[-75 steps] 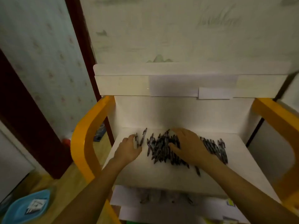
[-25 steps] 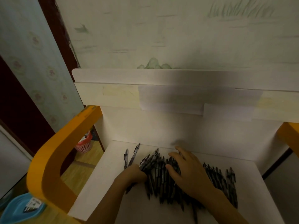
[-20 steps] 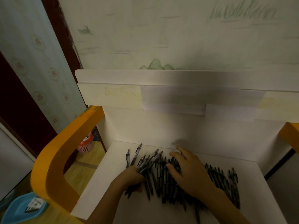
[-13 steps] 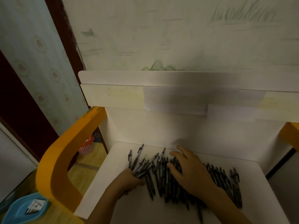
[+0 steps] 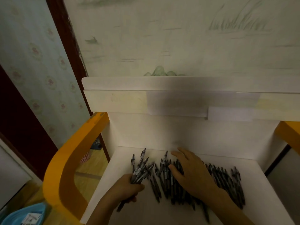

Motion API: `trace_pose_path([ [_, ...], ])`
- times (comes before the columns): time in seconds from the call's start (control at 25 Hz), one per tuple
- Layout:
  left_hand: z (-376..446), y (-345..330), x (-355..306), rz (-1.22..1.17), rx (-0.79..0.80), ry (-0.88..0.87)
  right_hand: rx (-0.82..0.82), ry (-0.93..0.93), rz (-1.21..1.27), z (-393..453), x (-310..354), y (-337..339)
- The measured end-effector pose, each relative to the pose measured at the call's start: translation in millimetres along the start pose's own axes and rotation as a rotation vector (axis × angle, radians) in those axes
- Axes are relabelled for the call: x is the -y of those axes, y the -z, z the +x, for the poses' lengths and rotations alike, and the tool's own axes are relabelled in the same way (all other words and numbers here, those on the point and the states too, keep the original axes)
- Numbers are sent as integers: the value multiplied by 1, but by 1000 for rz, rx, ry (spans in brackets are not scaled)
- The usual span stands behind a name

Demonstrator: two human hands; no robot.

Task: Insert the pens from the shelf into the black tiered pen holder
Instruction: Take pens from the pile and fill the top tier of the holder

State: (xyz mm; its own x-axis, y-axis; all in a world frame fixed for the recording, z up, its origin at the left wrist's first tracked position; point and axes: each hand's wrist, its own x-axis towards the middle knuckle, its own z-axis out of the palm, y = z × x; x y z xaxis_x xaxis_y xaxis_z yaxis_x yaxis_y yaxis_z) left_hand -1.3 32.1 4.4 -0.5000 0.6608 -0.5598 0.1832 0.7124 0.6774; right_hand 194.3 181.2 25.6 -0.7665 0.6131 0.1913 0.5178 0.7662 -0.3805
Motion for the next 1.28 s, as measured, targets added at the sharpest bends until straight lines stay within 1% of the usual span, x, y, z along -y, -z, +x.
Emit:
trace_pose_path([
  [0.12, -1, -4, 2, -60, -33, -80, 2, -17, -13, -5, 5, 1],
  [0.2, -3, -8, 2, -110, -22, -89, -4, -30, -23, -10, 8, 4],
  [0.28, -5, -9, 5, -86, -8, -42, -27, -41, -28, -15, 9, 5],
  [0.44, -9, -3, 22, 129, -9, 126, -31, -84, -61, -25, 11, 3],
  [0.56, -14, 0, 33, 114, 32, 140, -45, -106, -72, -33, 15, 0],
  [0.64, -20, -2, 32, 47, 42, 75, -78, -113, -71, -38, 18, 3],
  [0.72, -29, -7, 20, -42, 47, -39, -128, -110, -84, -42, 21, 11],
  [0.92, -55, -23, -45, -227, 85, -323, -238, -107, -133, -54, 24, 51],
  [1.08, -82, -48, -109, -234, 36, -565, -337, -120, -172, -78, 13, 97],
  [1.2, -110, -74, -155, -213, 90, -702, -427, -132, -191, -102, 1, 134],
  [1.28, -131, -103, -187, -240, 136, -767, -488, -158, -206, -128, -15, 165],
])
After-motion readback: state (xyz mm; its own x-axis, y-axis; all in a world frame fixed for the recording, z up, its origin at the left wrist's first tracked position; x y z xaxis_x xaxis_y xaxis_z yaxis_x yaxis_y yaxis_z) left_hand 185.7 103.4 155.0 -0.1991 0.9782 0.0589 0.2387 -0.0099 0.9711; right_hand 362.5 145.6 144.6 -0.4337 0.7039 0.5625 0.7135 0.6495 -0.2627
